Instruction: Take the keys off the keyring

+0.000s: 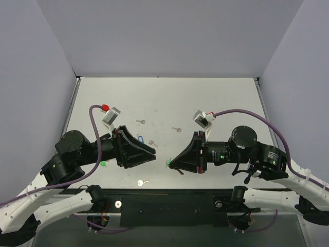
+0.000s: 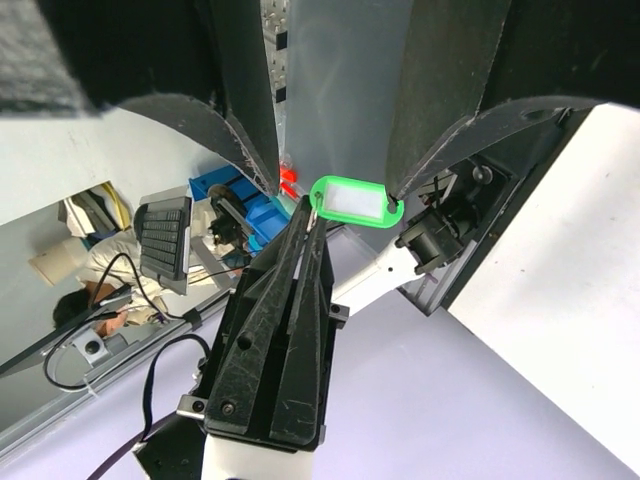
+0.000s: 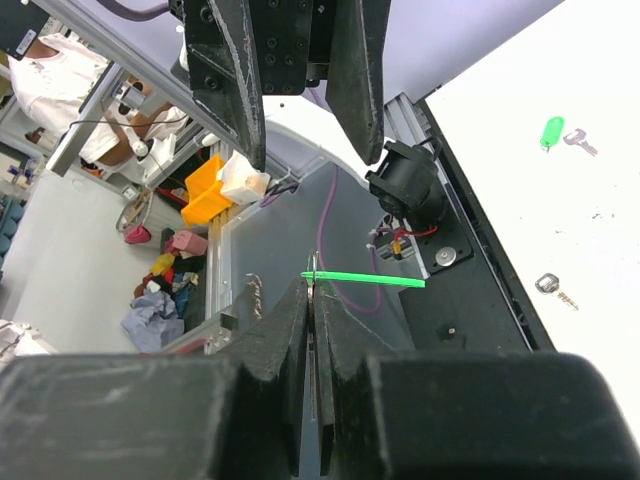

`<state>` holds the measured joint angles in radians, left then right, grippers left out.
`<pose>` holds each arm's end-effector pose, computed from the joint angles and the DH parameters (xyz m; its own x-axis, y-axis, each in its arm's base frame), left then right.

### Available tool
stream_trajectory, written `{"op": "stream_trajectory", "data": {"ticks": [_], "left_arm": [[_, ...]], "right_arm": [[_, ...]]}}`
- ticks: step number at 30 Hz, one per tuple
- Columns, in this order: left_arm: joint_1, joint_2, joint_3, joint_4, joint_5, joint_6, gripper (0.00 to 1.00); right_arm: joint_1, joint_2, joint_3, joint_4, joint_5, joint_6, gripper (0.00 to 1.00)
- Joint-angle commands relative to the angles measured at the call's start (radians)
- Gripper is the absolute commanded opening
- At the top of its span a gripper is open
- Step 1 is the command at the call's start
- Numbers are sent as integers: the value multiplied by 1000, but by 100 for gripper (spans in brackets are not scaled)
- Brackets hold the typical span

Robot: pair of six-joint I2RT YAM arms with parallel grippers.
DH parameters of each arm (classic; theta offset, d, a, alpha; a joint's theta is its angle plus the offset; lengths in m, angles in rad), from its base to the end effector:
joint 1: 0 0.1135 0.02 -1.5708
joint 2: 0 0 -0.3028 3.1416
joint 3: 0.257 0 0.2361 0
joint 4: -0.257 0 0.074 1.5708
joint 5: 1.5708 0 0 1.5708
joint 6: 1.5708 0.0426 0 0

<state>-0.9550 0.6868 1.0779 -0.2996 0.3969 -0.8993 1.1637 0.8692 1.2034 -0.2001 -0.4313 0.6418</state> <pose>0.0367 -0.0804 0.4584 -0.7306 -0.2174 -0.6472 0.6481 0.0775 -0.7576 0.0360 0.1285 0.4914 -0.5552 0.0859 -0.8273 -0.8313 -0.0901 0.5485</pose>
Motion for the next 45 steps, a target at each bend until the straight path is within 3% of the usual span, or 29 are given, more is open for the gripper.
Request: {"op": "stream_trajectory", "data": {"ticks": [1, 8, 26, 45], "left_arm": [[-5, 6, -1, 172, 33, -41, 55], [-5, -16, -58, 324, 68, -67, 50], [-24, 20, -53, 261, -49, -4, 42], [-76, 37, -65, 263, -104, 28, 33]], "right_arm": [[-19, -3, 27, 47, -35, -45, 0], [-22, 4, 33, 103, -38, -45, 0], [-87, 10, -21, 249, -53, 9, 0], [-122, 30, -38, 294, -92, 50, 0]]}}
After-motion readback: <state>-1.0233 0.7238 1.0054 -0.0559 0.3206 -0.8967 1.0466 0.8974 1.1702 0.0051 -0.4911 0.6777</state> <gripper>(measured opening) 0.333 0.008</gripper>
